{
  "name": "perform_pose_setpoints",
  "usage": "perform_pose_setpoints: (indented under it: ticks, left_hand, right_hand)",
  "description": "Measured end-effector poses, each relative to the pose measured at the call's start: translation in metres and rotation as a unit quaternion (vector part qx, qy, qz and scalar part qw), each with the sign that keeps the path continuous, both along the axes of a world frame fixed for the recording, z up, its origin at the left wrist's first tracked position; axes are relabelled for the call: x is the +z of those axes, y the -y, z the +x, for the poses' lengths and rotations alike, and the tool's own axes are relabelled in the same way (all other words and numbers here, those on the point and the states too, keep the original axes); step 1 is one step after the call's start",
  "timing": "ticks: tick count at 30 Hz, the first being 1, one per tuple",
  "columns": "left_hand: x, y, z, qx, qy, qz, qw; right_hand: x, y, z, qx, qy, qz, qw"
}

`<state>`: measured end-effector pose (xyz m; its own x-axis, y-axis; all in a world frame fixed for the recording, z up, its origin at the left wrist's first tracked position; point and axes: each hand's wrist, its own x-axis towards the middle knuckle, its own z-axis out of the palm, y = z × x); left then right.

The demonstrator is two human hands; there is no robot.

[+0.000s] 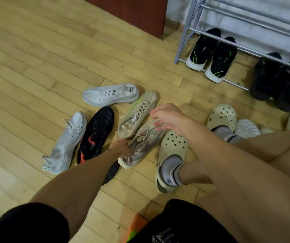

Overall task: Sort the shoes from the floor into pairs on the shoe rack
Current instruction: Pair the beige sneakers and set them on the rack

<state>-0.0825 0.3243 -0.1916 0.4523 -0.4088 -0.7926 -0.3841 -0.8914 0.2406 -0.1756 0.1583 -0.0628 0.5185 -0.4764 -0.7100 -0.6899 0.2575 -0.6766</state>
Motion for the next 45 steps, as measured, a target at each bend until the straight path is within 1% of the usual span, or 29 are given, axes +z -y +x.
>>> perform_pose_setpoints:
  ticks: [3, 6, 8, 11, 12, 14, 16, 19, 23, 26, 30, 32, 35, 38, 42, 45]
  left_hand:
    - [0.013, 0.002, 0.006, 0.044, -0.068, -0.020, 0.997]
    - [0.037, 0.005, 0.009, 0.077, -0.098, -0.049, 0.991]
    - [0.057, 0.008, 0.012, 0.107, -0.118, -0.079, 0.984]
    - [0.095, 0.019, 0.019, 0.143, -0.128, -0.168, 0.967]
    - [0.110, 0.024, 0.021, 0.153, -0.126, -0.198, 0.960]
    - [0.144, 0.034, 0.022, 0.166, -0.132, -0.255, 0.943]
    - [0.178, 0.043, 0.021, 0.171, -0.143, -0.306, 0.926]
    - [0.225, 0.058, 0.016, 0.162, -0.135, -0.370, 0.905]
    - [0.292, 0.082, 0.003, 0.131, -0.110, -0.459, 0.872]
    - [0.341, 0.107, -0.010, 0.100, -0.113, -0.513, 0.845]
    - [0.402, 0.149, -0.043, 0.027, -0.107, -0.551, 0.827]
    - [0.428, 0.170, -0.070, -0.020, -0.084, -0.560, 0.824]
    - [0.448, 0.202, -0.111, -0.063, -0.086, -0.563, 0.820]
    - [0.446, 0.230, -0.154, -0.081, -0.113, -0.555, 0.820]
    - [0.421, 0.258, -0.211, -0.092, -0.141, -0.516, 0.840]
    - [0.389, 0.275, -0.250, -0.100, -0.153, -0.483, 0.857]
  right_hand:
    - [0.006, -0.002, 0.002, 0.001, -0.003, -0.009, 1.000]
    - [0.018, -0.006, 0.004, 0.015, -0.019, -0.038, 0.999]
    - [0.030, -0.007, 0.002, 0.042, -0.045, -0.094, 0.994]
    - [0.057, -0.005, -0.003, 0.094, -0.092, -0.216, 0.967]
    - [0.065, -0.004, -0.005, 0.090, -0.092, -0.241, 0.962]
    - [0.085, -0.003, -0.012, 0.056, -0.085, -0.257, 0.961]
    - [0.108, -0.004, -0.019, 0.040, -0.066, -0.264, 0.961]
    - [0.146, -0.003, -0.026, 0.049, -0.034, -0.293, 0.954]
    - [0.201, 0.009, -0.039, 0.012, 0.045, -0.353, 0.935]
    - [0.245, 0.025, -0.061, -0.043, 0.107, -0.397, 0.911]
    - [0.295, 0.055, -0.104, -0.110, 0.150, -0.441, 0.878]
    - [0.314, 0.072, -0.133, -0.140, 0.164, -0.448, 0.867]
    - [0.331, 0.096, -0.182, -0.164, 0.177, -0.434, 0.868]
    - [0.330, 0.113, -0.236, -0.183, 0.182, -0.415, 0.872]
    - [0.308, 0.130, -0.308, -0.215, 0.158, -0.384, 0.884]
    - [0.275, 0.140, -0.358, -0.222, 0.095, -0.362, 0.900]
